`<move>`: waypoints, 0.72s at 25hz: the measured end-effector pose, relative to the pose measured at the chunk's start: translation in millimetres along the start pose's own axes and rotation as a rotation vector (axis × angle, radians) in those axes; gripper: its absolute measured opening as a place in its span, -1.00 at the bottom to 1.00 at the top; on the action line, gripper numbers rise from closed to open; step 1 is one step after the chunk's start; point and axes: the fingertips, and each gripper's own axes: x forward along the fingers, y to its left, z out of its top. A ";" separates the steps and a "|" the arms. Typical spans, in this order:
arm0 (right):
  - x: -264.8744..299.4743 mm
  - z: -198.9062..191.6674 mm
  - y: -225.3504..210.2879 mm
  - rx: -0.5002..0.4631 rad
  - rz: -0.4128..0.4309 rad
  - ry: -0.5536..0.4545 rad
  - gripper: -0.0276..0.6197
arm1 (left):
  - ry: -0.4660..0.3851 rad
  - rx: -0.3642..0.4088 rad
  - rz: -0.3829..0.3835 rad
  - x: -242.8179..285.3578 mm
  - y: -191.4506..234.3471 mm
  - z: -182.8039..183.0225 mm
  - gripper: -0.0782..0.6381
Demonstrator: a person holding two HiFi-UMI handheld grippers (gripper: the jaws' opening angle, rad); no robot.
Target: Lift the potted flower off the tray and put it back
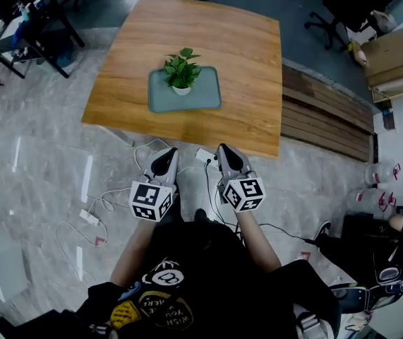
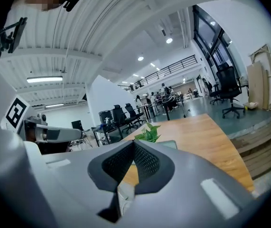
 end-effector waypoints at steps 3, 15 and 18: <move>-58.0 -7.2 9.0 0.000 0.009 0.002 -0.91 | -0.017 0.003 0.008 -36.5 -49.8 -11.6 -0.79; -133.8 3.4 63.2 -0.055 0.021 -0.012 -0.91 | -0.064 -0.008 -0.006 -106.1 -103.5 -2.9 -0.79; -137.4 8.6 73.5 -0.070 0.030 -0.006 -0.91 | -0.076 0.000 -0.016 -111.4 -104.3 8.9 -0.79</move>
